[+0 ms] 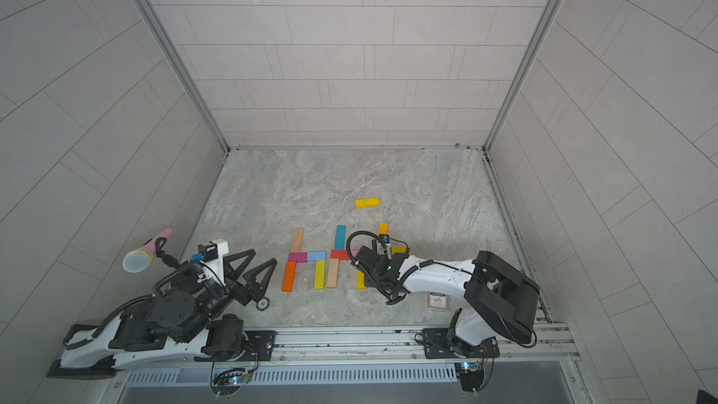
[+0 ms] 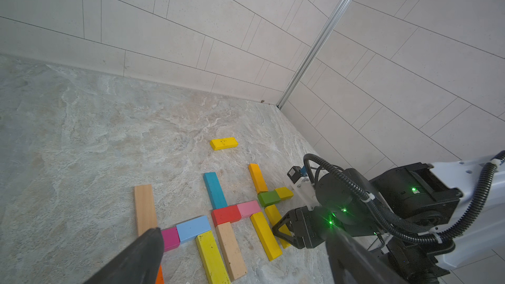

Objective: Assemble the letter h with building blocks
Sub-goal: Assemble the building block at the center of the board.

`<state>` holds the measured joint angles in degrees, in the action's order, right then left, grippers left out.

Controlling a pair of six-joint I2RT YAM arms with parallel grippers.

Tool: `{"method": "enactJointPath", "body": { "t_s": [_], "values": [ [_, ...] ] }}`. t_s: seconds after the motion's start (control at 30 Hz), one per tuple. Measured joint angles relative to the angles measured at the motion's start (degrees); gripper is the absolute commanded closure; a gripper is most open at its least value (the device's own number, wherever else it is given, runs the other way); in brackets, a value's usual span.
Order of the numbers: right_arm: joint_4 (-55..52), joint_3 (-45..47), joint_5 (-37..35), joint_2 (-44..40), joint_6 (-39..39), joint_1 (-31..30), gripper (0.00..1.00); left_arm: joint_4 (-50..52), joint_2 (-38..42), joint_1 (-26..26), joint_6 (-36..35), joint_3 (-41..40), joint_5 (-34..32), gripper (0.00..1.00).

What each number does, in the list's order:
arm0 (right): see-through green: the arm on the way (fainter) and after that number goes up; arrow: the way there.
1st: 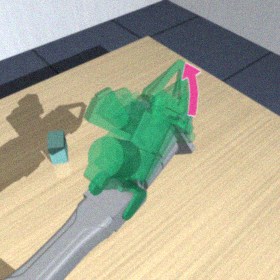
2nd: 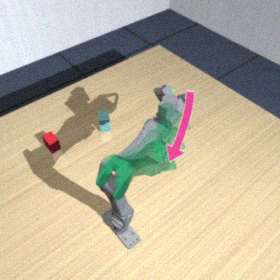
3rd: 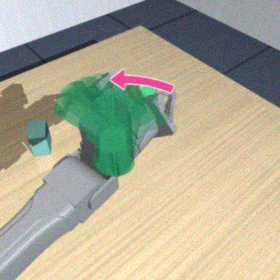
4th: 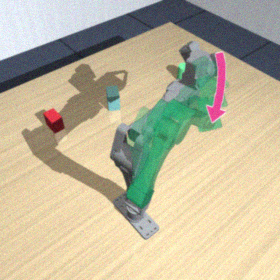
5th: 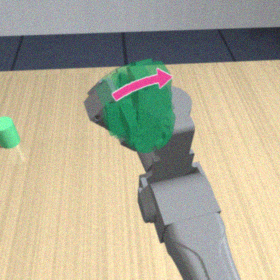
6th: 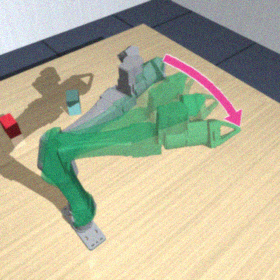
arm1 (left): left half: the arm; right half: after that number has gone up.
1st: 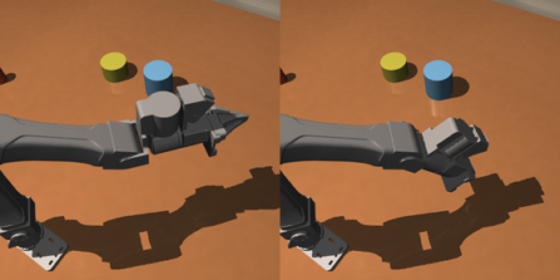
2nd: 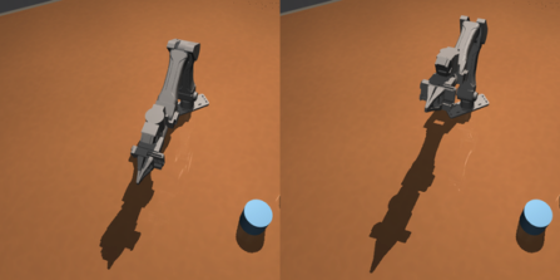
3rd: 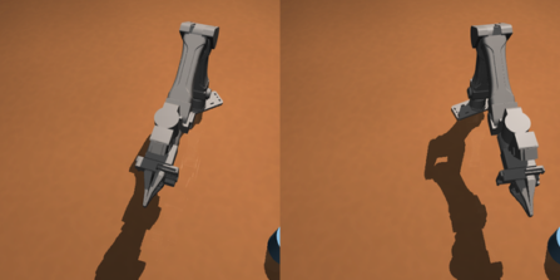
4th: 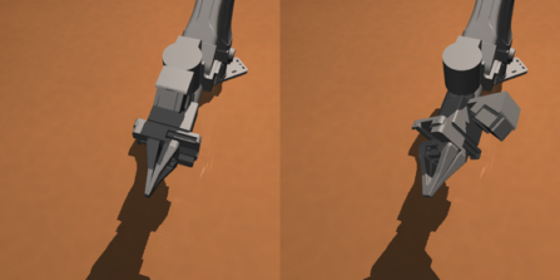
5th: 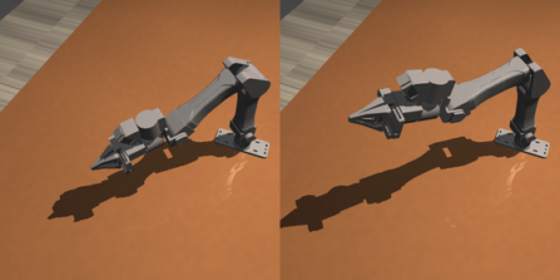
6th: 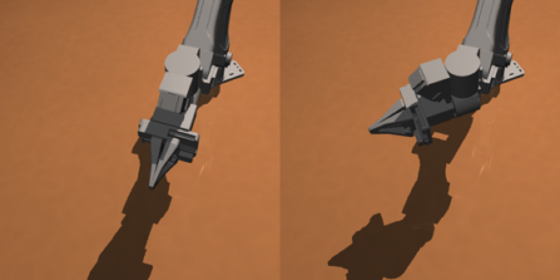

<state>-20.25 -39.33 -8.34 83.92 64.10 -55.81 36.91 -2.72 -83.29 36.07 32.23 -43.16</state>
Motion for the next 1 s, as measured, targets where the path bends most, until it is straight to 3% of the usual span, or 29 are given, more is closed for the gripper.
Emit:
{"method": "enactJointPath", "body": {
  "t_s": [0.13, 0.27, 0.43, 0.6, 0.77, 1.0],
  "values": [
    [-0.68, -0.39, -0.09, -0.02, -0.09, 0.00, 0.32, 0.00, -0.02, 0.00, -0.07, 0.00, 0.00, 0.00],
    [-2.73, -1.22, -0.96, -1.14, -1.16, 0.00, 0.27, -0.04, -0.24, 0.00, -0.11, 0.00, 0.04, 0.00],
    [-5.81, -3.26, -3.34, -9.29, -4.35, 0.74, 0.20, -0.11, -0.24, 0.00, -0.09, 0.00, 0.20, 0.00],
    [-4.68, -4.98, -0.13, -14.93, -10.32, 11.65, 0.25, -0.17, -0.26, 0.00, -0.09, 0.00, 0.39, 0.00],
    [-4.83, -10.73, 6.62, -6.58, -16.87, 22.23, 0.29, -0.22, -1.20, 0.00, -0.11, 0.00, 0.48, 0.00],
    [-4.39, -15.41, 12.24, 6.54, -21.59, 24.72, 0.27, -0.22, -2.82, 0.00, -0.11, 0.00, 0.52, 0.00]
  ]
}}
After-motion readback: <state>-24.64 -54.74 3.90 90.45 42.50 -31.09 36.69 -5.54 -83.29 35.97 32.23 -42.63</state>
